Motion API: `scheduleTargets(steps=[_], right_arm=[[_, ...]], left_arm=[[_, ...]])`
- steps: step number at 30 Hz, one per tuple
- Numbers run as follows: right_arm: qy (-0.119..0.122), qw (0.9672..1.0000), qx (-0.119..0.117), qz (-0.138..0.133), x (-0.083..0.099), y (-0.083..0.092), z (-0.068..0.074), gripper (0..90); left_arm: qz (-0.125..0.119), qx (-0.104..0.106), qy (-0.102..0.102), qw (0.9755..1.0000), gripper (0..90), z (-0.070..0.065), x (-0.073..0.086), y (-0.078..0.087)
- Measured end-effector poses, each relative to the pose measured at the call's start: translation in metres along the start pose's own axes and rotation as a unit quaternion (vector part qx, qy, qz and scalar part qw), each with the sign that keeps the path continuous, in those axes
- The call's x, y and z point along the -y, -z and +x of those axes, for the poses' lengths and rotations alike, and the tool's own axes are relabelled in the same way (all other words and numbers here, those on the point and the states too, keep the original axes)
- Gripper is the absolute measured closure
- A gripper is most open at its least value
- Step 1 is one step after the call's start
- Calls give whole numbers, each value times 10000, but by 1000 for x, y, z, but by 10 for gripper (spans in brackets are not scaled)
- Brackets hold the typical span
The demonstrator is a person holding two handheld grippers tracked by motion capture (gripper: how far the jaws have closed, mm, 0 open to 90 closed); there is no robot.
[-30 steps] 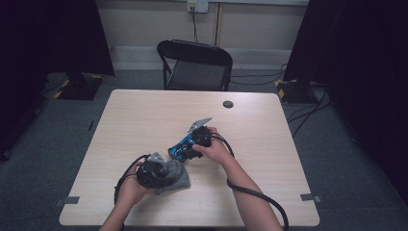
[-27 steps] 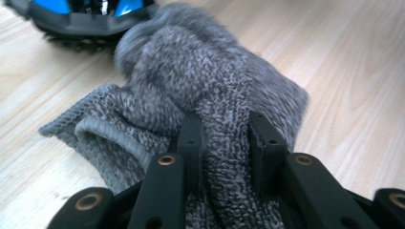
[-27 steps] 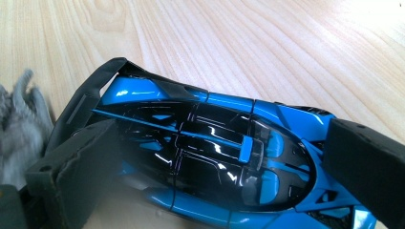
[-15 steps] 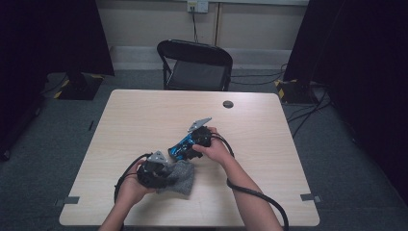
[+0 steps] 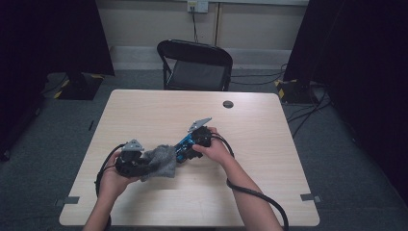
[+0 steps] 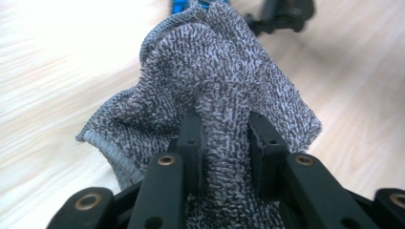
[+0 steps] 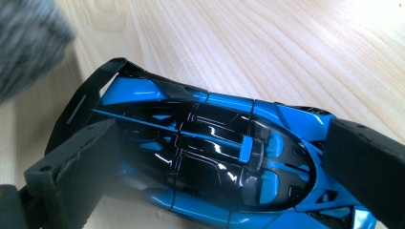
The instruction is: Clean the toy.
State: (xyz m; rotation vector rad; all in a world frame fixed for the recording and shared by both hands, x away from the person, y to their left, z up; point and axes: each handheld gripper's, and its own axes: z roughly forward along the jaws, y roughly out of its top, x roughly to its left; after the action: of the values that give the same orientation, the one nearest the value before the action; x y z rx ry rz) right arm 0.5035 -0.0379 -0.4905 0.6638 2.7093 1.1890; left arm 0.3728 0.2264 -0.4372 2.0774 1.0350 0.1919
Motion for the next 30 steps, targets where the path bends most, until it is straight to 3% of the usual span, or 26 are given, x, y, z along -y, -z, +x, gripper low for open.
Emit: scheduleTargets(steps=[2, 6, 8, 11, 14, 22, 30], right_arm=[[12, 10000, 1, -5, 0, 0, 0, 0], [10, 10000, 0, 6, 0, 0, 0, 0], [8, 10000, 3, -1, 0, 0, 0, 0], [10, 10000, -3, 7, 0, 0, 0, 0], [8, 10000, -3, 0, 0, 0, 0, 0], [6, 10000, -2, 9, 0, 0, 0, 0], [10, 10000, -2, 15, 0, 0, 0, 0]], left_arm=[[18, -119, 80, 9999, 704, 6, 1, -1], [90, -448, 430, 9980, 701, 17, 6, -7], [151, -615, 461, 9969, 701, 21, 8, -11], [266, -701, 528, 9958, 701, 26, 9, -17], [313, -697, 583, 9954, 696, 27, 9, -24], [514, -636, 466, 9956, 682, 23, 6, -40], [612, -512, 392, 9960, 693, 20, 6, -43]])
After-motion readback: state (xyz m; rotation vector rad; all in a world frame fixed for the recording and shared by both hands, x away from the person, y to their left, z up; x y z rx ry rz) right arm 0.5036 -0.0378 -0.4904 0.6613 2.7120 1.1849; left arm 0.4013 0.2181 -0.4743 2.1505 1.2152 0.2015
